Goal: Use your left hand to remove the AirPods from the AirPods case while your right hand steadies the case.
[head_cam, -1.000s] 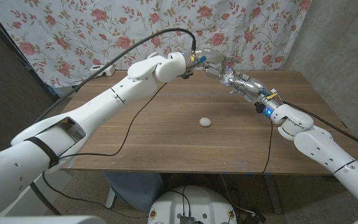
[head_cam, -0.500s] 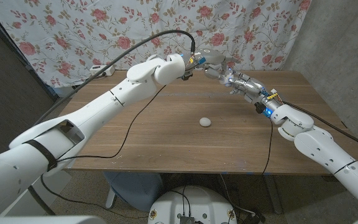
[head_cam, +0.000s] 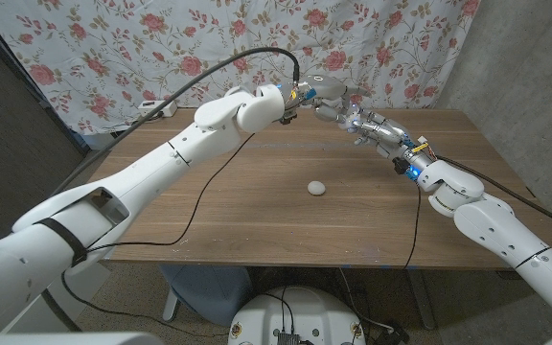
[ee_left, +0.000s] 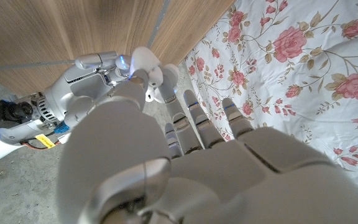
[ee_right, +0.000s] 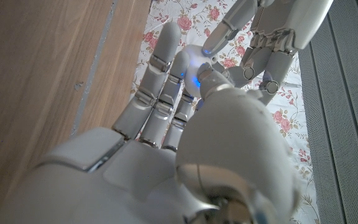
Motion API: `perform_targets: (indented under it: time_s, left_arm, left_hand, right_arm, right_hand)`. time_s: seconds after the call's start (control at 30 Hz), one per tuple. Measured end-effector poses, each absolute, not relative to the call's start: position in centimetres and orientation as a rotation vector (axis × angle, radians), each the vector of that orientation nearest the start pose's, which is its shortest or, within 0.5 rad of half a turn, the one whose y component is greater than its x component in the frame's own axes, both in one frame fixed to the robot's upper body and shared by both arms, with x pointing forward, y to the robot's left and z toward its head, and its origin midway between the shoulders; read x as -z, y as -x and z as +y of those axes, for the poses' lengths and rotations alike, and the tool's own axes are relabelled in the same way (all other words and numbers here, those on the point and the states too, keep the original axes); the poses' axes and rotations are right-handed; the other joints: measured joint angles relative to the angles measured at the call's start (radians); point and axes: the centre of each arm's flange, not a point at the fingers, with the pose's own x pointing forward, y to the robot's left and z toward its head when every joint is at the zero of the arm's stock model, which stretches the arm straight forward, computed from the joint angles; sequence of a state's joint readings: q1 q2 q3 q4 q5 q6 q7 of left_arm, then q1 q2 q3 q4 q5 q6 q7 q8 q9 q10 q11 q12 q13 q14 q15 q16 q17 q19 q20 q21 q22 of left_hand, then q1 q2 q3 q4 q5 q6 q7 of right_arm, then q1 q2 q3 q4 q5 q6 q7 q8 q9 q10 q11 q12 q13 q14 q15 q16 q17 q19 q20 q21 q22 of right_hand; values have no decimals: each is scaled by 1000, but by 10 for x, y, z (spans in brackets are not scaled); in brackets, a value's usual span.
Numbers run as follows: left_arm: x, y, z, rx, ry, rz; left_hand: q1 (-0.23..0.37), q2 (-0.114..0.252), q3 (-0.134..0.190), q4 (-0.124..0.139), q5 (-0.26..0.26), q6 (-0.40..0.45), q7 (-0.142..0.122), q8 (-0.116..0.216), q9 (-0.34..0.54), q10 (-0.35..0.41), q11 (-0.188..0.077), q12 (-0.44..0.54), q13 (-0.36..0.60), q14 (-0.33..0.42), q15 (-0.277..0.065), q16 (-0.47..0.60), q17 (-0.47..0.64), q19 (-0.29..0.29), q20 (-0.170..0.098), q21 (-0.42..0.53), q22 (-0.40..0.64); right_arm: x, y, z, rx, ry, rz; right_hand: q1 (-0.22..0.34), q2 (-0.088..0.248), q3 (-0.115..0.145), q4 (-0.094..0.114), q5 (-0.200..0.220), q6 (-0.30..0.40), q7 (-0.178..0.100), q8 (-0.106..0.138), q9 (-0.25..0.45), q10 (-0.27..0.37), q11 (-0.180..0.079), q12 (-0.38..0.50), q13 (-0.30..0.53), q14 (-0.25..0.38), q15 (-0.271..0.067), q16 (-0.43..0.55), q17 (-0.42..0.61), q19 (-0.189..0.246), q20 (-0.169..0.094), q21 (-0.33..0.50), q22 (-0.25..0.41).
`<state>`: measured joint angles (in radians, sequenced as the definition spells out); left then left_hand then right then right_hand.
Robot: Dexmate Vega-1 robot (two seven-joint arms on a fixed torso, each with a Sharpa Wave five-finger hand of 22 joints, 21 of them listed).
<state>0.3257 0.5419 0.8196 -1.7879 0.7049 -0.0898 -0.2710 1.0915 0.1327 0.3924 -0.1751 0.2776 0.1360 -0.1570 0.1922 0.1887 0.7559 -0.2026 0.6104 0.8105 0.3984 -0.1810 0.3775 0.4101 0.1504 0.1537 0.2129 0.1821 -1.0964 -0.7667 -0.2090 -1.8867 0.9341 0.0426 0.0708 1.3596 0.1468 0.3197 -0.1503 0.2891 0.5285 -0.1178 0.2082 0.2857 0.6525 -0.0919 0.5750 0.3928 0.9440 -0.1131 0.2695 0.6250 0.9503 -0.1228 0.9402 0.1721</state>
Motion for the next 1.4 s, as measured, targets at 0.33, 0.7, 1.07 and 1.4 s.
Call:
perform_targets:
  time_s: [0.33,0.7,1.07,1.4]
  left_arm:
    - [-170,-516,15,252,-1662,-1194]
    - [-173,-517,18,234,-1653,-1197]
    - [-175,-517,20,228,-1643,-1200]
    - [-177,-515,23,220,-1636,-1211]
  left_hand:
    - [17,-4,-6,-3,-4,9,9,0,0,-4,-4,4,11,0,0,7,10,5,-5,0,2]
    - [24,-2,-11,0,-8,9,9,0,0,0,-7,16,9,0,0,7,15,11,0,6,2]
    - [24,-2,-11,0,-8,9,9,0,0,0,-7,16,9,0,0,7,14,11,0,6,2]
    - [29,-8,-15,4,-12,9,9,-5,0,0,-7,15,5,0,0,7,14,10,0,6,2]
  right_arm:
    - [-21,-540,-269,-485,-92,-564]
    - [-19,-543,-269,-485,-89,-554]
    - [-19,-545,-271,-481,-91,-548]
    - [-19,-547,-271,-479,-94,-546]
  right_hand:
    - [-1,2,0,0,0,0,0,0,0,-1,-1,0,0,-1,-1,-2,-1,-1,1,0,0]
    - [-4,4,0,0,0,0,0,0,0,-1,-1,0,0,0,0,-2,4,-1,1,7,0]
    - [-4,4,0,0,-1,0,0,0,0,-1,-1,0,0,0,0,-2,4,-2,2,7,0]
    - [-4,4,0,0,0,0,0,0,0,-1,-1,0,0,0,0,-2,4,-2,2,15,0]
